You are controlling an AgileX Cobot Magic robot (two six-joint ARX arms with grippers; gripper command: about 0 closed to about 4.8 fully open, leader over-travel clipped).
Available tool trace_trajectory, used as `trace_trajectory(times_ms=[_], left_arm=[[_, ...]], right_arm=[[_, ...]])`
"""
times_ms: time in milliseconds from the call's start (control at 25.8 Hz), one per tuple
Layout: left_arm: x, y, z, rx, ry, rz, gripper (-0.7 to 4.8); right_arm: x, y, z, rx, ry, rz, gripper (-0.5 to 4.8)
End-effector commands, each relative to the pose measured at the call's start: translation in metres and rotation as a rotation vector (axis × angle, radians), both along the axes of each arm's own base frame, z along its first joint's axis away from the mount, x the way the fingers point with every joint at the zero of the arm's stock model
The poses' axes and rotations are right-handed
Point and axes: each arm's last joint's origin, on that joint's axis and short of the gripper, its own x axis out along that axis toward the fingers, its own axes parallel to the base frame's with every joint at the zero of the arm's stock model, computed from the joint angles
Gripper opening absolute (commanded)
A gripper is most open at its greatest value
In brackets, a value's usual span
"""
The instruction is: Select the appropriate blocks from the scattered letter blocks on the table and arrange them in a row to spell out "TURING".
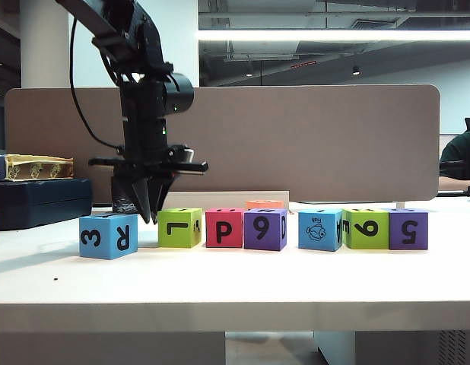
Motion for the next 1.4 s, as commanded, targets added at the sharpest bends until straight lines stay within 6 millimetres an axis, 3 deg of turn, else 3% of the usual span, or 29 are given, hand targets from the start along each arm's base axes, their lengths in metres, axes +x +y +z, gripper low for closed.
trace_trajectory(times_ms=[39, 698, 1047, 1396], left_arm=[[-0.001, -0.003, -0.004, -0.058, 0.038, -0.024, 0.46], [-0.014, -0.035, -0.004, -0.171, 0.085, -0.119, 0.46], [-0.016, -0.041, -0.004, -0.178, 0.077, -0.122, 0.46], [-0.02, -0.031, 0.01, 0.015, 0.049, -0.08, 0.47]], right_arm=[[0.0, 0.0, 0.003, -0.001, -0.023, 0.003, -0.01], [0.0, 0.0, 0.003, -0.001, -0.02, 0.003, -0.01], [0.0, 0.0, 0.003, -0.001, -0.02, 0.003, -0.01], [0.0, 0.0, 0.003, -0.001, -0.02, 0.003, -0.01]])
